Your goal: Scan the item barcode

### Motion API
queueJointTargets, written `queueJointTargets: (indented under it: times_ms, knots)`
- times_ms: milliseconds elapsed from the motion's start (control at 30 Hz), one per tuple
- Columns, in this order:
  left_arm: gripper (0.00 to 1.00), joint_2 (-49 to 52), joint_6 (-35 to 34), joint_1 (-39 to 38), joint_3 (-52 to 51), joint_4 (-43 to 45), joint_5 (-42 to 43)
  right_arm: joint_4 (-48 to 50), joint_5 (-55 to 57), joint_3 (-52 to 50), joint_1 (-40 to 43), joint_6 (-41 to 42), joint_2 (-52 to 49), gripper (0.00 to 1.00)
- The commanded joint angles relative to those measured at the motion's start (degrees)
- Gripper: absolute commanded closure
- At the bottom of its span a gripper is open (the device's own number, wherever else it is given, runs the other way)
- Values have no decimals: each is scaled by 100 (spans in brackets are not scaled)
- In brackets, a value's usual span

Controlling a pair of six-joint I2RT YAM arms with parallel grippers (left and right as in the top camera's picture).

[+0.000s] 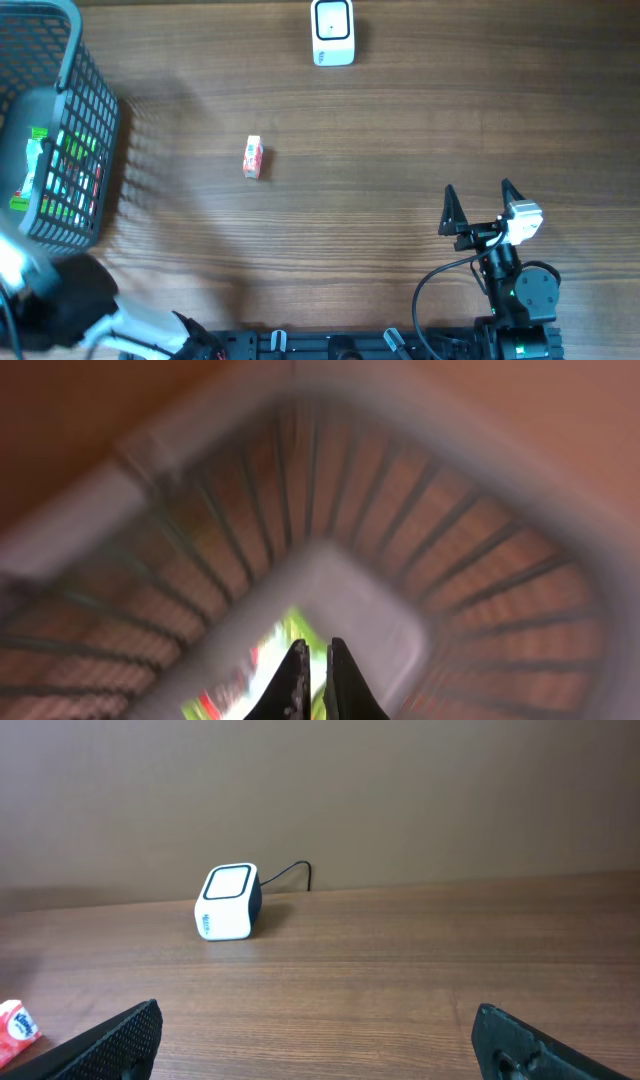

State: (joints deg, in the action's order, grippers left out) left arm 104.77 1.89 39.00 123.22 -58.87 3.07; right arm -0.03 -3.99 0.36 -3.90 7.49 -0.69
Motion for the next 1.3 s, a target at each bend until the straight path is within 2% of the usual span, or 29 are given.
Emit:
queueJointTargets:
  times_ms: [0,33,67,100,133,167,233,333,433,500,667,967,1133,1267]
  knots:
    - [91,-999,-411,-11,474,24,31,15,57,-7,28,7,26,0]
    - [80,-1075,-411,-11,472,-28,31,15,57,-7,28,4,26,0]
    - [52,-1106,-409,-11,472,-140,31,15,57,-7,28,4,26,0]
    - [39,-1099,-409,-11,461,-317,31,15,57,-7,28,4,26,0]
    - [12,-1029,-407,-11,372,-505,31,15,57,-7,28,4,26,0]
    - [2,-962,-402,-11,289,-605,28,15,57,-7,28,4,26,0]
    - [0,-748,-339,-11,2,-807,31,15,57,-7,28,4,26,0]
    - [0,-267,144,-11,-588,-1016,31,15,57,-7,28,4,26,0]
    - [0,188,295,-11,-1029,-1014,37,15,57,-7,28,4,26,0]
    - [0,660,684,-11,-1309,-949,280,15,57,-7,28,4,26,0]
    - [0,1716,1266,-24,-1388,-931,614,15,57,-7,28,4,26,0]
    - [0,2721,1357,-26,-1558,-782,177,15,57,-7,28,4,26,0]
    - [0,2780,1353,-28,-2048,-435,72,15,57,-7,28,4,26,0]
    - [0,2446,1198,-28,-1711,-560,317,15,57,-7,26,4,26,0]
